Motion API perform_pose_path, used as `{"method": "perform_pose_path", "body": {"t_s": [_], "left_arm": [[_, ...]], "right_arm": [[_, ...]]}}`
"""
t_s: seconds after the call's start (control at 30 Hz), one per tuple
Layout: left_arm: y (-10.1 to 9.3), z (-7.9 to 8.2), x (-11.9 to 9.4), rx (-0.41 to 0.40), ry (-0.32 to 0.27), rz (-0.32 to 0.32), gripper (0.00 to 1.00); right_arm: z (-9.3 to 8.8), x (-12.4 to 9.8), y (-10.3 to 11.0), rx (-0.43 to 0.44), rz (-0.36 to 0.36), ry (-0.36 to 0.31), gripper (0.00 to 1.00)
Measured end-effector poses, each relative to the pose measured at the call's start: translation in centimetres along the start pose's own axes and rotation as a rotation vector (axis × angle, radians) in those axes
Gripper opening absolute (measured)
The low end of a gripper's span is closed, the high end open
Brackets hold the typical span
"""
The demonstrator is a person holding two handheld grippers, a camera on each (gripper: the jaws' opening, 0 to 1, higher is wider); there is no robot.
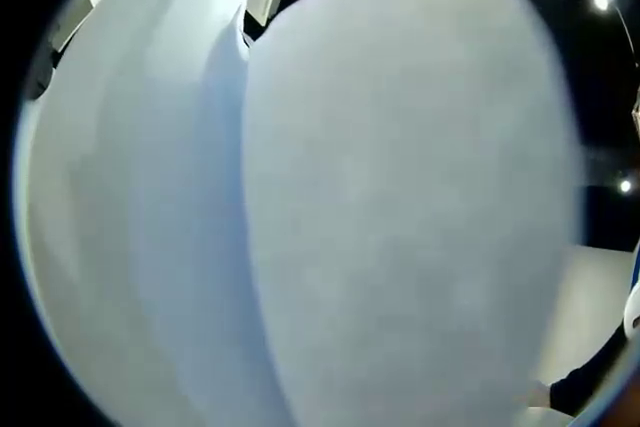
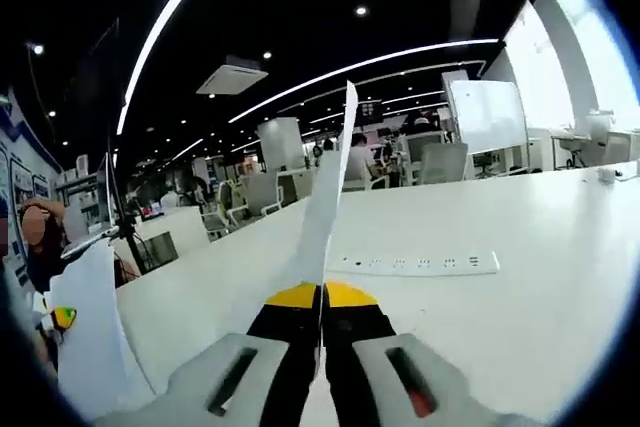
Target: Organize the stack of printing papers by aligning and flattening the scattered papers on the table
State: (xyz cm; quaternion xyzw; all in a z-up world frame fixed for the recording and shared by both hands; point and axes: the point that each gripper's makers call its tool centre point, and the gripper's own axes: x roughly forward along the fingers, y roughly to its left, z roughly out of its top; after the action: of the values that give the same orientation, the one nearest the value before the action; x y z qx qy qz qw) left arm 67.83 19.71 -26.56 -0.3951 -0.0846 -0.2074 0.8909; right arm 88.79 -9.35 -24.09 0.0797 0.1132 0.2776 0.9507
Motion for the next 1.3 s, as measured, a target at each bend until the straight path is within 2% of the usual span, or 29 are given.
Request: {"method": "perform_pose_path", "body": {"t_s": [0.13,0.4,0.53,0.7,1.0,1.1,1.2,1.3], "left_arm": [[-0.1,-0.1,0.0,0.003,0.005,-0.007,0.08],[-0.1,0.0,0.0,0.012,0.005,-0.004,0.08],[-0.1,0.0,0.0,0.012,0.004,-0.003,0.08],[0.0,0.0,0.0,0.009,0.003,-0.002,0.08],[0.1,0.0,0.0,0.006,0.002,-0.001,0.08],[0.1,0.1,0.0,0.005,0.001,-0.002,0.08],[0.1,0.1,0.0,0.003,0.000,-0.002,0.08],[0.1,0.1,0.0,0.003,0.001,-0.001,0.08]], "right_arm": [[0.6,-0.3,0.0,0.009,0.006,-0.017,0.00],[2.8,-1.2,1.1,0.091,0.061,-0.075,0.00],[3.9,-1.9,1.9,0.076,0.076,-0.091,0.00],[4.7,-2.3,1.1,0.072,0.059,-0.097,0.00],[6.8,-3.6,1.3,0.089,0.074,-0.141,0.00],[7.2,-4.0,1.7,0.111,0.092,-0.155,0.00],[7.5,-4.6,2.8,0.171,0.142,-0.163,0.00],[7.8,-4.9,2.9,0.171,0.153,-0.163,0.00]]}}
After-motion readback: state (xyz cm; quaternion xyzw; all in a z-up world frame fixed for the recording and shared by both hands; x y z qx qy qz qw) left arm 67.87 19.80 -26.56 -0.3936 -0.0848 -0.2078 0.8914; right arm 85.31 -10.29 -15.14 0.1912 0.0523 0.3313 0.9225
